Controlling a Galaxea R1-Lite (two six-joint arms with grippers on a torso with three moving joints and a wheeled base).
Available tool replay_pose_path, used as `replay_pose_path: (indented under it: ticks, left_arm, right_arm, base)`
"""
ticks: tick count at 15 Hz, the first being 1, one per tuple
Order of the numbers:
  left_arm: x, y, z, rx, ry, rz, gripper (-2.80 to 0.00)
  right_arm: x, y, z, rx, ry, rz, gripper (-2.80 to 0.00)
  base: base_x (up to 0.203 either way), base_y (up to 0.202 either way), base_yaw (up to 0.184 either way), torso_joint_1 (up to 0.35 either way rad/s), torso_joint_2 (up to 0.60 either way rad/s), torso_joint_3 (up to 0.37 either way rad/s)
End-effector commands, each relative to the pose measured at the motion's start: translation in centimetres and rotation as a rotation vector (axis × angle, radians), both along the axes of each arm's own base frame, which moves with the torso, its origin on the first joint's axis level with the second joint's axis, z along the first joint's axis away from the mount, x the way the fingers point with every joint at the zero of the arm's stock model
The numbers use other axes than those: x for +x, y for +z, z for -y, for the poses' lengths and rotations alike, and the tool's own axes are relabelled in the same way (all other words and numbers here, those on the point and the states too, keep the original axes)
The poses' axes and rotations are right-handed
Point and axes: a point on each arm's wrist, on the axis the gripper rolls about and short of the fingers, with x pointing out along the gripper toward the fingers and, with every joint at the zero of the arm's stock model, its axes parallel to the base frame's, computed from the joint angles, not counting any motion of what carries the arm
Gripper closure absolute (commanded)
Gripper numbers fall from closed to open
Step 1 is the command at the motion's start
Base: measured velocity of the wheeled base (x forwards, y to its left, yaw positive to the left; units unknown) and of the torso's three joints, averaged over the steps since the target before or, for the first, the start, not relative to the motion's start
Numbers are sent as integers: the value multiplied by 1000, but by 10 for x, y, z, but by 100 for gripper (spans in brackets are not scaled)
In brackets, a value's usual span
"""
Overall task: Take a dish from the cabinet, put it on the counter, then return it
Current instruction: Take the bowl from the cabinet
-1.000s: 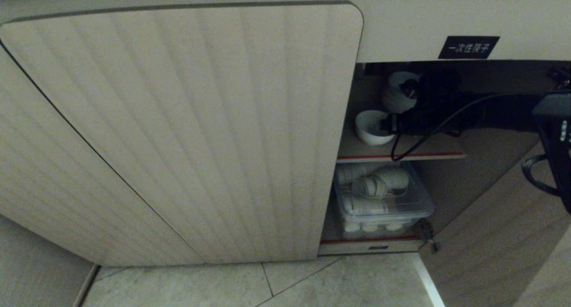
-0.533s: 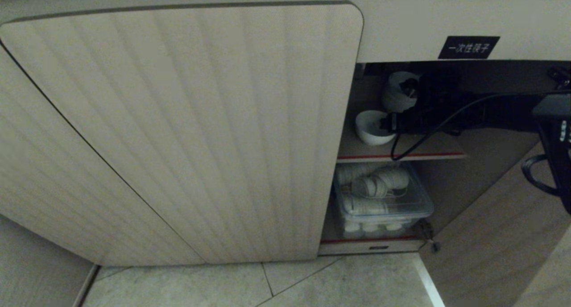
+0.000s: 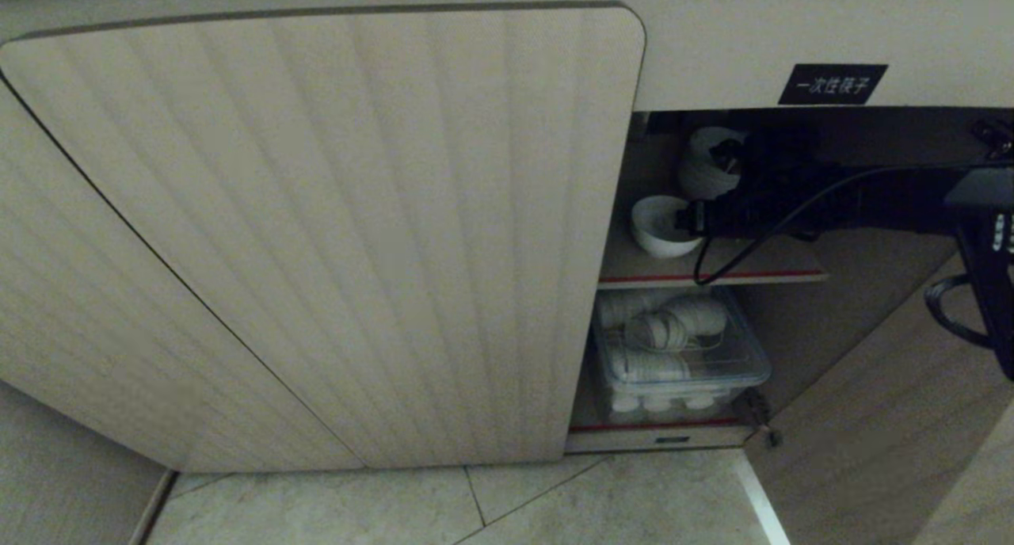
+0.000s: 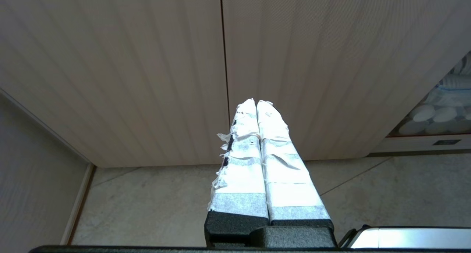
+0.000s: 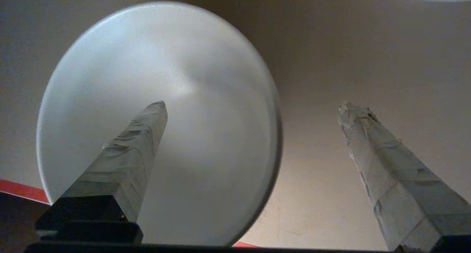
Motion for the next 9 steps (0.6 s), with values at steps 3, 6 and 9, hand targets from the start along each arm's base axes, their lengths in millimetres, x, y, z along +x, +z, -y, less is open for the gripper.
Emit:
replay_pose_path:
  ticks: [3,6,9]
  left_arm:
    - [0,0,0,0,0,1,0]
    - [0,0,0,0,0,1,0]
    - [0,0,0,0,0,1,0]
  right_arm:
    - [0,-1,0,0,3,-3,-280]
    - [0,-1,0,0,3,-3,0]
    - [1,-1,-1,1,4,1,0]
  base:
    - [0,0,0,0,0,0]
    - [0,0,0,0,0,0]
    - [0,0,0,0,0,0]
